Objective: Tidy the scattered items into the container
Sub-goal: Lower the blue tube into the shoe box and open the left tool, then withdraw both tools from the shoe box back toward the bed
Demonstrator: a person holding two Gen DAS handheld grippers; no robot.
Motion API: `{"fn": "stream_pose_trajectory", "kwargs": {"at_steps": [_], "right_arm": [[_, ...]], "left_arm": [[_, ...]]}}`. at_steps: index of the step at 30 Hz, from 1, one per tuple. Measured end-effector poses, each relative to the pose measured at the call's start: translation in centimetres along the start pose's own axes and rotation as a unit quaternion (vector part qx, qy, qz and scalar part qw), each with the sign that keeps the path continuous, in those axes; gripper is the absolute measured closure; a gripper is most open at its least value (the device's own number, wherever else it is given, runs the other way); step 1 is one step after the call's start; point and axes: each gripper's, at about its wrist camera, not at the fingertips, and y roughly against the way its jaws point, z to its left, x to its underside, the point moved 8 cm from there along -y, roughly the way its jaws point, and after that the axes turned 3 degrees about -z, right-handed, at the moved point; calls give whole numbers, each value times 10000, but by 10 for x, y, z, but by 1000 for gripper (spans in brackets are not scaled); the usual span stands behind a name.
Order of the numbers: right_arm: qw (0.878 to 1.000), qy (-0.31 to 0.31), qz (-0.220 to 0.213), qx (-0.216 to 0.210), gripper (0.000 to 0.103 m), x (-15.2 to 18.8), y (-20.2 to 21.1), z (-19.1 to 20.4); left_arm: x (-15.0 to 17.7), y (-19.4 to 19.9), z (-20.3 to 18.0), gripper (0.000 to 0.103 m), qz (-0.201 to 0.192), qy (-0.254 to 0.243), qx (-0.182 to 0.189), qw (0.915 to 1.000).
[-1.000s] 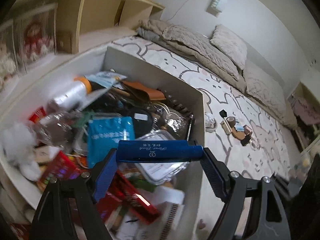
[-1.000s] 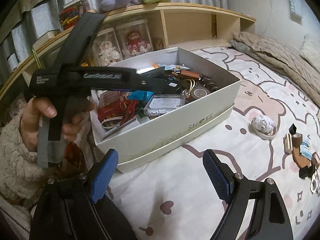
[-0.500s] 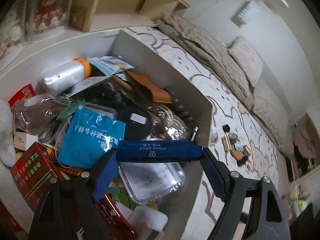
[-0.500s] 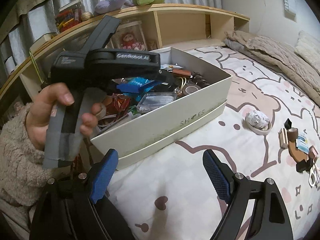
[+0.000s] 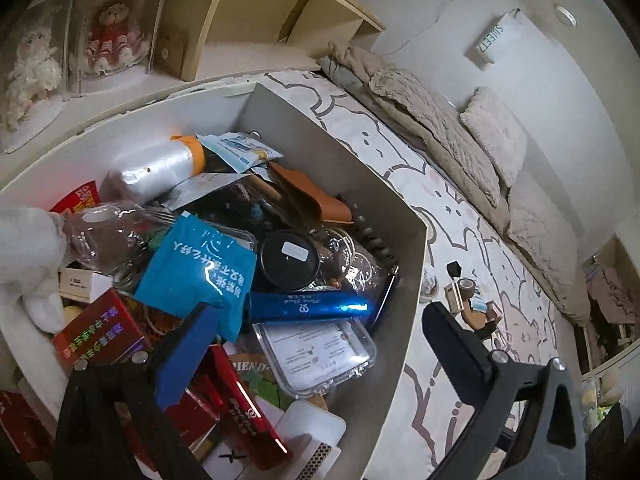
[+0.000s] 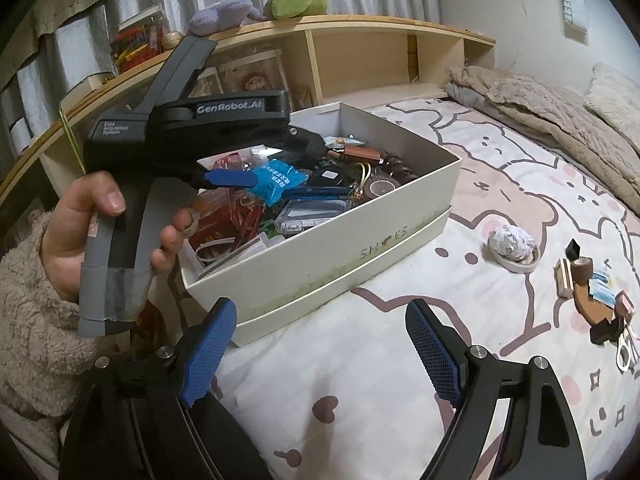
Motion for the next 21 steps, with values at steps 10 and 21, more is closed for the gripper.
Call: {"fn": "stream_pose_trajectory", "kwargs": {"at_steps": [10,21], "right_arm": [[9996,-43,-148,246,17,-8,11,-1],[9974,-283,-487,456,17,-22,32,1]], "left_arm": [[1,26,-4,0,-299,-522,-241,9979],[1,68,-9,0,-762,-1109,-520,9895]]}}
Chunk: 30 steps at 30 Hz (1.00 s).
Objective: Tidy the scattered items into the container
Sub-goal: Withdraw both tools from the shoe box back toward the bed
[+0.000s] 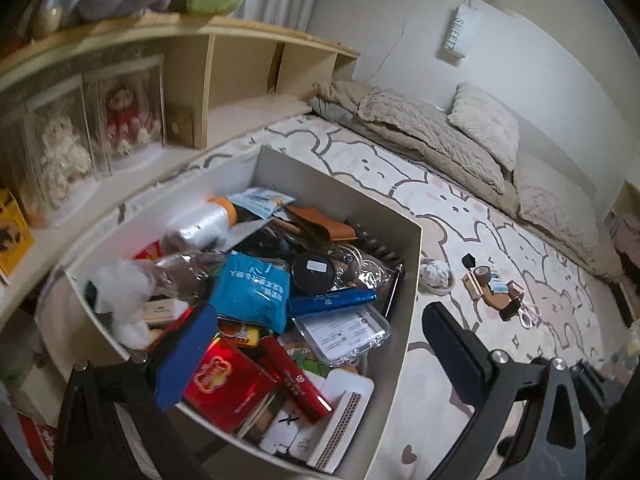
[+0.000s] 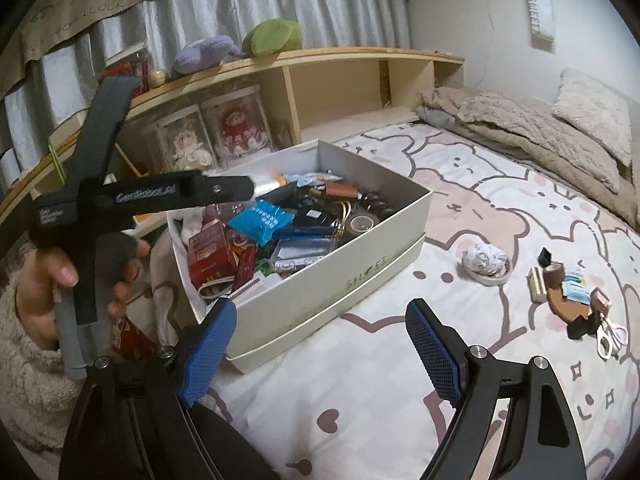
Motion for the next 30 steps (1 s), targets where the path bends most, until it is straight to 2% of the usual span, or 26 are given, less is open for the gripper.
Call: {"fn": "stream_pose_trajectory", "kwargs": {"at_steps": [8,10,30], "right_arm": [[9992,-155,-205,303,16,-5,15,-4],[9987,-191,-259,402,0,-7,19,-5],[9927,-330,-670,948,0,-21,52,-1]], "left_arm": [[3,22,-3,0,-207,-364,-170,9990],[5,26,-5,0,-236,-441,-171,9986],[15,79,-15,0,-528,-927,-236,9940]]}}
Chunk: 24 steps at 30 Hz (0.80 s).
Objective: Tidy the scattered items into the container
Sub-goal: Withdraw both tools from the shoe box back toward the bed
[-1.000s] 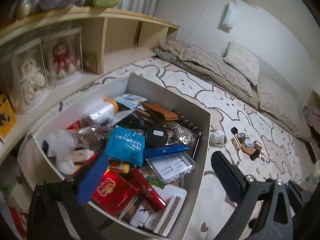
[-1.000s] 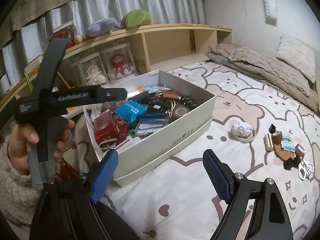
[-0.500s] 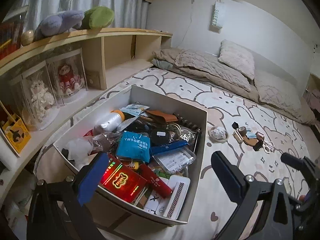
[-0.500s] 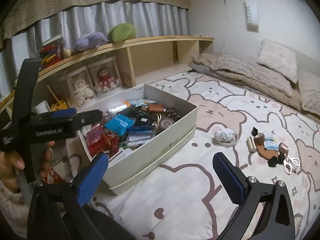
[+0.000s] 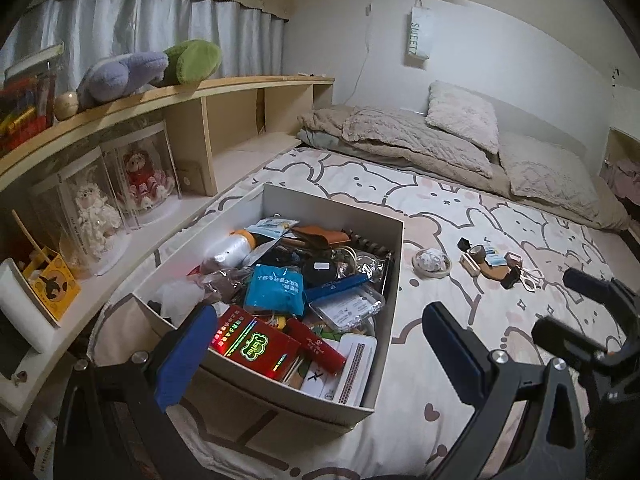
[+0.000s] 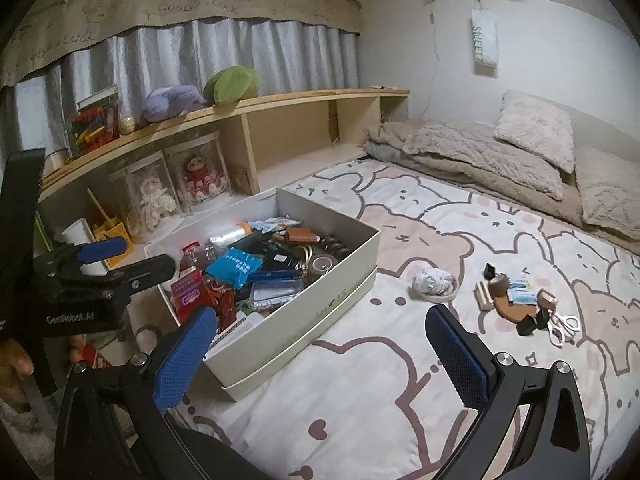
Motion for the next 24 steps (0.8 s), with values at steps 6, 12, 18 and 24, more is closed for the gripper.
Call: {"fn": "stream_pose_trajectory", "kwargs": {"at_steps": [6,12,18,24], "right_arm": [[9998,-112,-79,127,0,-7,13,-1],[9995,-143,-212,188,0,-15,30,1],[9989,-172,-306,296,0,-19,45,0],[9978,-244,-388,482,0,-20,66,-12]], "left_arm": [[-4,19,-5,0,-124,-49,-30,9999],[-8,37,-9,0,-236,-78,-16,9997],[-12,52,-16,0,-333,-137,33,9993],[-14,63,-27,0,-381,-196,97,9990]]}}
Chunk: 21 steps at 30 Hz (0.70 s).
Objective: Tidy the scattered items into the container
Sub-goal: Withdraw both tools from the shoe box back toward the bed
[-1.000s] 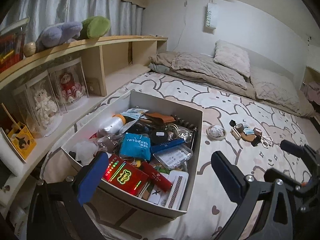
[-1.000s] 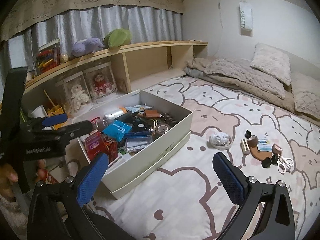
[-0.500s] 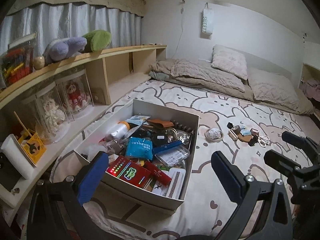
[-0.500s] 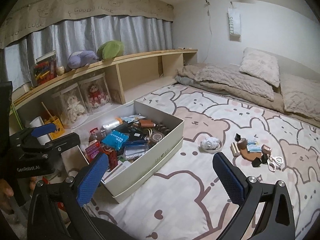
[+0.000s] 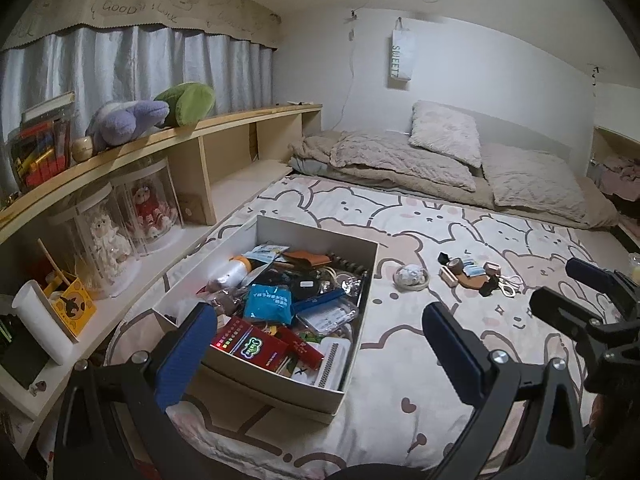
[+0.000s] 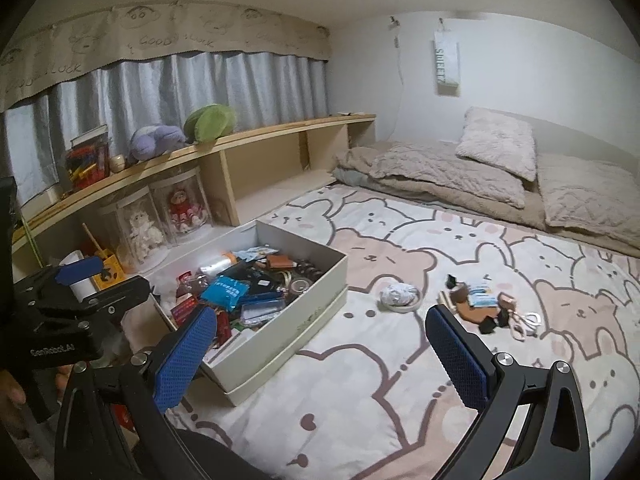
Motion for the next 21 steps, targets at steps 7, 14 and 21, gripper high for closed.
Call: {"fn": "stream_pose_trajectory", "kwargs": {"at_steps": [7,14,21], "right_arm": [[9996,-19,-83,259,0,-1,26,-27],[9984,-179,-54,538,0,4,43,-61],[9948,-188,-2,998,0,13,58,-99]], "left_arm": [[-2,2,-25,0,55,-28,218,9997],[-6,-1,-59,0,39,-161,405,9990],[-10,-11,-94,0,63,-285,623,9976]]}}
